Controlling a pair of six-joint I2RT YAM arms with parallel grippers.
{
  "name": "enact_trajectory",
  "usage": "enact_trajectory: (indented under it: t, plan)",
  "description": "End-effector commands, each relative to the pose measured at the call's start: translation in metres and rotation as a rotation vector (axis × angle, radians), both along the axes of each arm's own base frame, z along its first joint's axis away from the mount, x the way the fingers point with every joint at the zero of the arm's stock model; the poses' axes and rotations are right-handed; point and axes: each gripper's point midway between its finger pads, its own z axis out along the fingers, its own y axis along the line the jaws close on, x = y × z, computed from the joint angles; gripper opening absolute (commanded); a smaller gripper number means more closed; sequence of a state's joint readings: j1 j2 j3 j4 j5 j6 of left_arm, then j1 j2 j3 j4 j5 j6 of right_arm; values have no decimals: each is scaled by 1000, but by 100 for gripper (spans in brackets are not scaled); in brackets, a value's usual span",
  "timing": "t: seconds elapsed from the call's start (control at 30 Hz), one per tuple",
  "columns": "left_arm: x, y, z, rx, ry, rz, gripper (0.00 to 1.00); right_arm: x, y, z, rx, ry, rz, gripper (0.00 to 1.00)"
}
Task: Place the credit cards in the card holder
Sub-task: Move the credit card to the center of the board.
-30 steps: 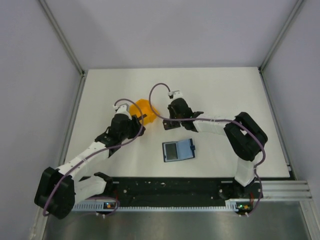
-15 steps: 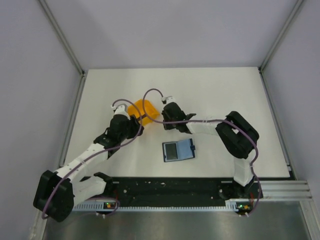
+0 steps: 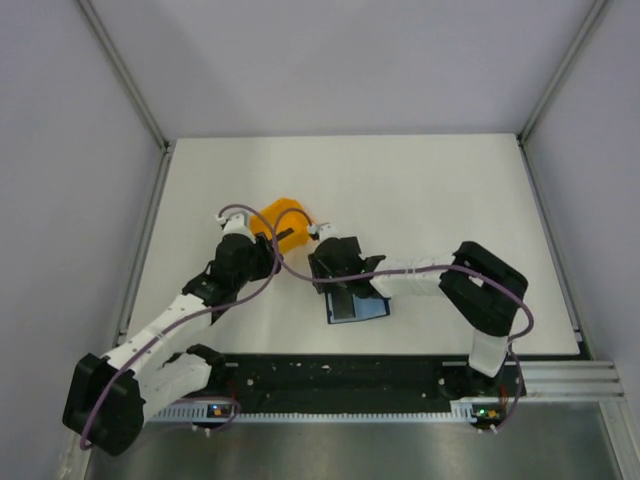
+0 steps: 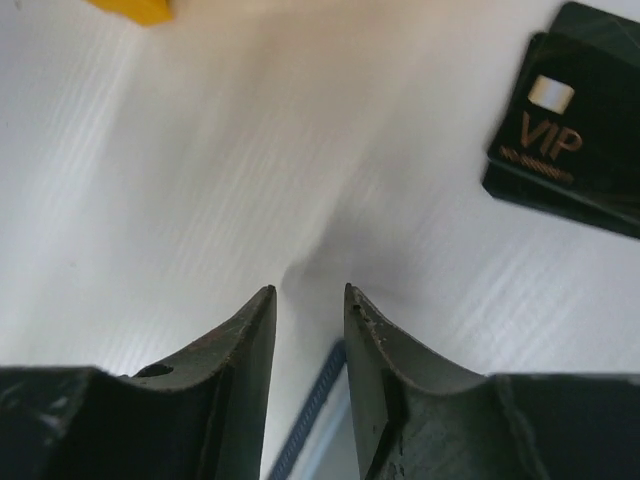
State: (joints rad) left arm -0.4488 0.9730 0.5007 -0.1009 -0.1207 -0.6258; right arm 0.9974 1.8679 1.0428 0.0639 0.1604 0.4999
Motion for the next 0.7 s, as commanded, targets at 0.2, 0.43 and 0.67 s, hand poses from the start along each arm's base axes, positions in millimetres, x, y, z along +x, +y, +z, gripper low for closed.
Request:
enact_trajectory:
  t: [0.2, 0.43, 0.67]
  plan:
    - [15, -30, 16, -52, -70, -129, 55, 67, -99, 92, -18, -235, -285, 35]
    - [23, -59, 6, -79, -36, -227, 35, 108, -148, 67, -111, -180, -410, 7]
    - [29, -67, -5, -71, -5, -234, 3, 129, -144, 28, -213, -102, -388, 0]
